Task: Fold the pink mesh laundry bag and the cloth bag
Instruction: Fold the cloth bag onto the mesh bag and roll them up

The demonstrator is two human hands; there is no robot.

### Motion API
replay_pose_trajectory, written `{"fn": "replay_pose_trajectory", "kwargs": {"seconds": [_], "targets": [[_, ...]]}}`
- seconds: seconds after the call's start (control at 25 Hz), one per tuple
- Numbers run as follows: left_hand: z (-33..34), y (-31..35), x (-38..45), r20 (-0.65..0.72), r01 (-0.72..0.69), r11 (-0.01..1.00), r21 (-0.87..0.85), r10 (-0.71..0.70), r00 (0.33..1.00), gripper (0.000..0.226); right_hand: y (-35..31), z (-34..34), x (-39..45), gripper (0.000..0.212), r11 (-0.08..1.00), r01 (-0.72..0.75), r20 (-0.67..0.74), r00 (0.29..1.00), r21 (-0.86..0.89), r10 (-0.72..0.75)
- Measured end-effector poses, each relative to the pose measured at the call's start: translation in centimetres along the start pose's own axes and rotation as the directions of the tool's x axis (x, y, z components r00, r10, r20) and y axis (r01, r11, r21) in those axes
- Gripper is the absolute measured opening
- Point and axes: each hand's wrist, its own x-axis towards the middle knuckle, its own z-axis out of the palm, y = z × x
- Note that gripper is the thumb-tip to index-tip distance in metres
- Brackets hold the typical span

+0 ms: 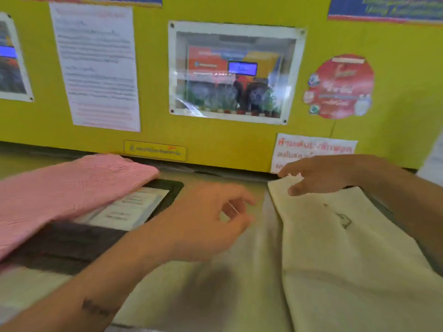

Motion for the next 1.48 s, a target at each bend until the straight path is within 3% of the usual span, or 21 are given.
{"fn": "replay_pose_trajectory", "kwargs": {"seconds": [0.12,0.24,0.32,0.44,0.52,0.6,0.68,0.76,0.8,0.88,0.96,1.08,1.16,1.36,1.48], "targets": [[5.6,3.4,2.1,0.217,0.032,0.999,0.016,-0.035,0.976,0.039,5.0,1.9,-0.7,0.06,0.995,-0.094,0.029,0.995,0.044,0.093],[9.3,4.7,3.3,0.432,0.078,0.975,0.207,-0.163,0.887,0.064,6.8,3.1,-0.7,0.065,0.974,-0.151,0.106,0.985,0.166,0.135],[10.1,4.7,3.5,0.458,0.058,0.942,0.332,-0.214,0.863,0.069,6.8,3.5,-0.6,0.065,0.958,-0.153,0.177,0.978,0.242,0.112],[7.3,2.3,3.1,0.455,0.146,0.926,0.347,-0.302,0.838,0.061,5.8,3.2,-0.5,0.06,0.964,-0.105,0.171,0.983,0.246,0.063],[4.2,-0.3,2.6,0.351,0.188,0.867,0.461,-0.373,0.859,0.057,4.9,2.7,-0.3,0.052,0.984,-0.068,0.109,0.993,0.165,0.051],[1.5,-1.9,1.4,0.1,0.232,0.771,0.593,-0.357,0.929,0.055,3.5,2.4,-0.2,0.05,0.998,-0.021,0.018,1.0,0.057,0.02],[0.6,-2.4,-0.1,-0.048,0.302,0.785,0.541,-0.33,0.943,0.044,2.6,2.8,0.5,0.06,0.986,0.024,0.007,1.0,0.165,-0.025],[0.7,-2.5,-2.3,-0.045,0.418,0.77,0.482,-0.454,0.89,0.046,1.1,4.1,1.8,0.071,0.971,0.047,0.113,0.991,0.234,-0.075],[0.8,-3.1,-3.5,-0.022,0.494,0.698,0.518,-0.567,0.823,0.057,0.3,5.2,2.8,0.074,0.984,0.058,0.128,0.989,0.17,-0.081],[1.0,-4.9,-5.0,-0.083,0.565,0.589,0.578,-0.646,0.759,0.067,-1.1,7.3,4.5,0.075,0.997,0.069,-0.025,0.997,0.039,-0.069],[0.5,-6.1,-5.9,-0.199,0.574,0.625,0.528,-0.566,0.8,0.061,-2.5,8.5,5.1,0.069,0.99,0.107,-0.204,0.975,0.089,-0.087],[-0.6,-6.7,-6.6,-0.291,0.487,0.816,0.312,-0.406,0.866,0.044,-4.3,9.1,5.2,0.049,0.962,0.217,-0.375,0.916,0.166,-0.142],[-2.0,-6.6,-6.9,-0.391,0.398,0.879,0.263,-0.28,0.877,0.031,-5.6,8.4,5.4,0.034,0.951,0.265,-0.511,0.846,0.16,-0.15],[-8.6,-7.6,-8.5,-0.592,0.255,0.827,0.501,0.113,0.798,0.03,-11.8,1.5,6.7,0.02,0.925,0.367,-0.786,0.599,0.103,-0.151],[-13.4,-9.4,-10.9,-0.677,0.322,0.788,0.525,0.156,0.719,0.032,-18.1,-3.0,8.3,0.026,0.908,0.414,-0.854,0.493,0.06,-0.168]]}}
